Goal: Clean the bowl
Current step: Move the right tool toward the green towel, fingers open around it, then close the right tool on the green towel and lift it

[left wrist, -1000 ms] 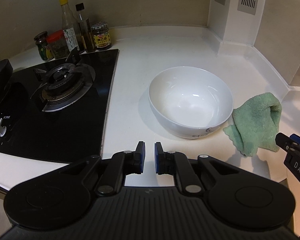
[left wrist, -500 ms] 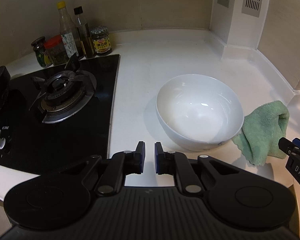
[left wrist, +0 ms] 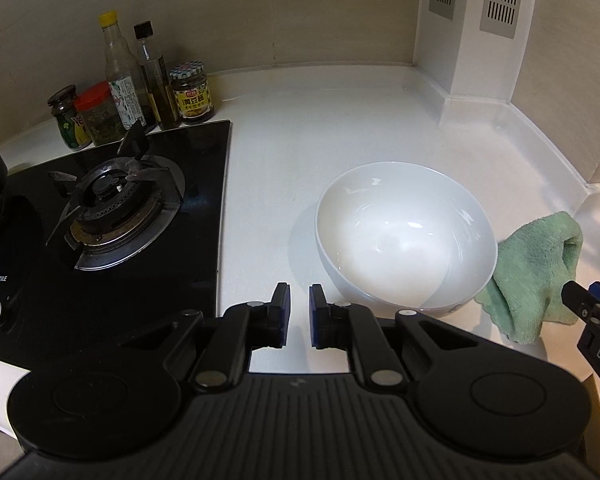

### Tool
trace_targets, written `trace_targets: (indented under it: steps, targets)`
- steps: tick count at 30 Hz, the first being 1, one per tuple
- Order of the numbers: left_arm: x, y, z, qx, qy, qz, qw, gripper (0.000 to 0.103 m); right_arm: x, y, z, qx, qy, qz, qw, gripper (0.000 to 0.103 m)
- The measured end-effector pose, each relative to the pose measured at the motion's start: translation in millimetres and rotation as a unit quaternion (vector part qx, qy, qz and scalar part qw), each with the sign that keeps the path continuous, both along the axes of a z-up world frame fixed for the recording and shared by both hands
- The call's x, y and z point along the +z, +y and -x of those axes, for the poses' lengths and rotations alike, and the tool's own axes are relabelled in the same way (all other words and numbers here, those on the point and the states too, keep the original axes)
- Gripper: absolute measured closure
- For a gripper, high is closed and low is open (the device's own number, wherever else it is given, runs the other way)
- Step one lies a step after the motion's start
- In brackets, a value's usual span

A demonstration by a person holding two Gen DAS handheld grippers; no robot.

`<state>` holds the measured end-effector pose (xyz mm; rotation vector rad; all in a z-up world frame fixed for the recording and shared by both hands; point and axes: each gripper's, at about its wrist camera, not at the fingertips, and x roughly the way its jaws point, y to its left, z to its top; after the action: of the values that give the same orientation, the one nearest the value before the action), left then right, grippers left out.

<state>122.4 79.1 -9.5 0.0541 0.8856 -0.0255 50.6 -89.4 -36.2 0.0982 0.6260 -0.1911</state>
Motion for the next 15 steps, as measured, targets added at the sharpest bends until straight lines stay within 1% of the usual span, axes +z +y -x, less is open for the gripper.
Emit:
trace_targets:
  steps: [3, 11, 15]
  targets:
    - [-1.7, 0.9, -3.6, 0.005, 0.0, -0.001, 1.0, 0.092, -1.8, -1.3, -0.1, 0.002, -0.01, 0.006, 1.0, 0.078]
    - [0.3, 0.7, -11.6, 0.015, -0.004, 0.002, 0.9999, 0.092, -11.8, -9.4, -18.8, 0.008, -0.001, 0.008, 1.0, 0.078]
    - [2.1, -0.2, -17.9, 0.028, -0.003, 0.002, 0.9996, 0.092, -20.1, -12.7, -30.8, 0.016, 0.013, 0.006, 1.0, 0.078]
